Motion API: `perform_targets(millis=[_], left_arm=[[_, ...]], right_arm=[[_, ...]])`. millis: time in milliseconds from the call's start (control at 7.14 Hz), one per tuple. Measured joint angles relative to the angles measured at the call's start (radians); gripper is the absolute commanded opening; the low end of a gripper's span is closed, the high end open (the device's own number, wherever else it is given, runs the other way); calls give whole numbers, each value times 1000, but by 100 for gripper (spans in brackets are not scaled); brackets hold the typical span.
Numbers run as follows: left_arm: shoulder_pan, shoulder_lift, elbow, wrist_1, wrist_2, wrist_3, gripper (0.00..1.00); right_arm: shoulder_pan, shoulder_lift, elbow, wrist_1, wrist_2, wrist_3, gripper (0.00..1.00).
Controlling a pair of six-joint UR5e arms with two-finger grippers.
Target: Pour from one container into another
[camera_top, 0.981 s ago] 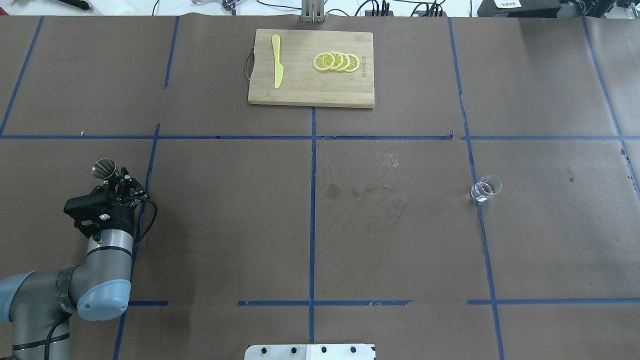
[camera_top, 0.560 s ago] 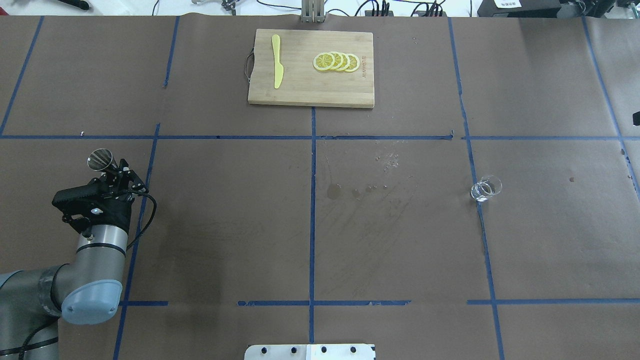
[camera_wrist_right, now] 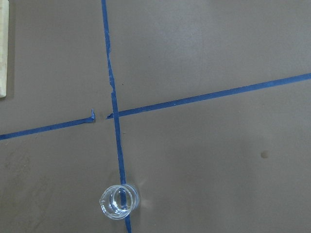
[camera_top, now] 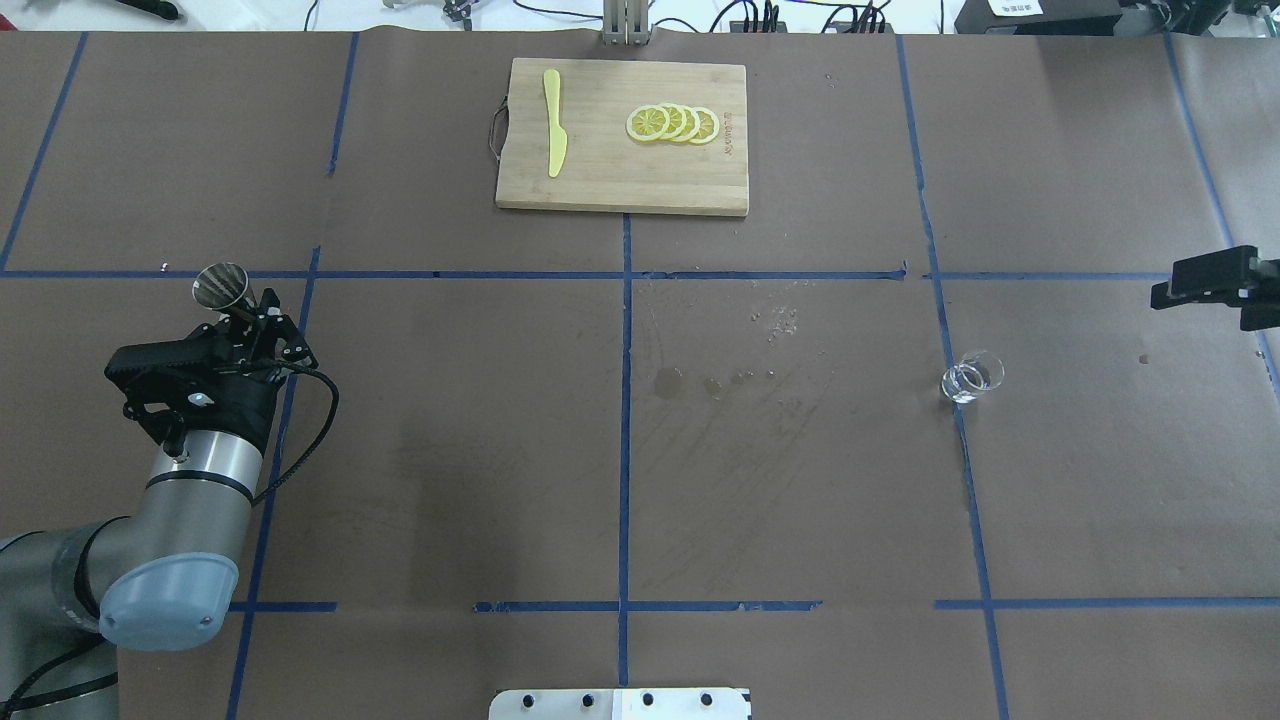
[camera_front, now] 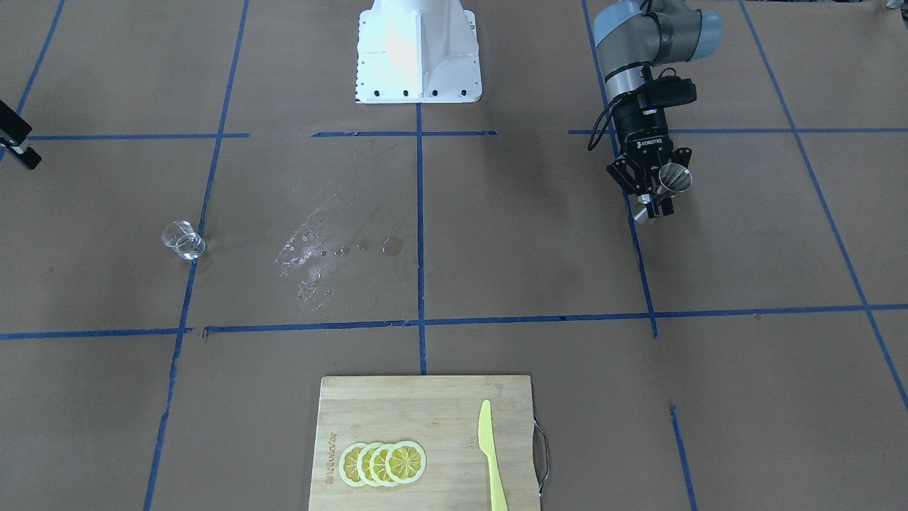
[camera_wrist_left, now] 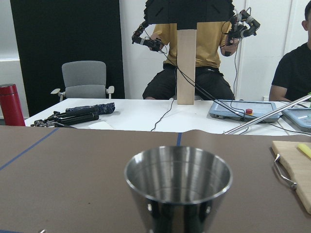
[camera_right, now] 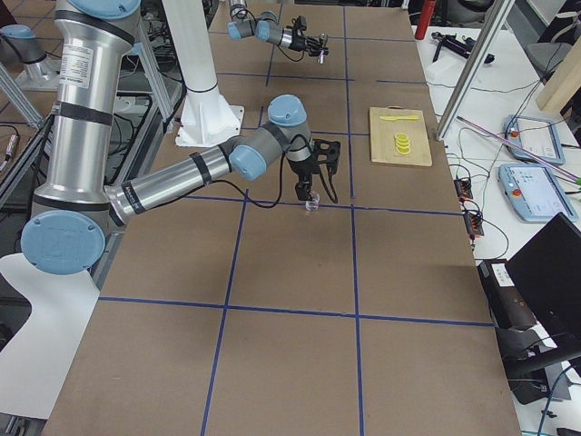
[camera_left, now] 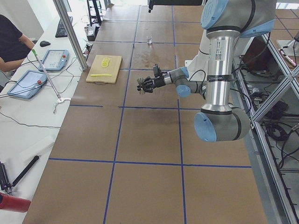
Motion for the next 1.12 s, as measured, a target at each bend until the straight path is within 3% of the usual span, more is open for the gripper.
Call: perform_targets(millis=[560, 1121], left_arm=[[3, -44, 7, -25, -4, 79, 0], [0, -126, 50, -299, -111, 413, 0]], right_arm=[[-164, -58, 74, 85, -193, 45, 100], [-276, -72, 84, 150, -355, 97, 100]])
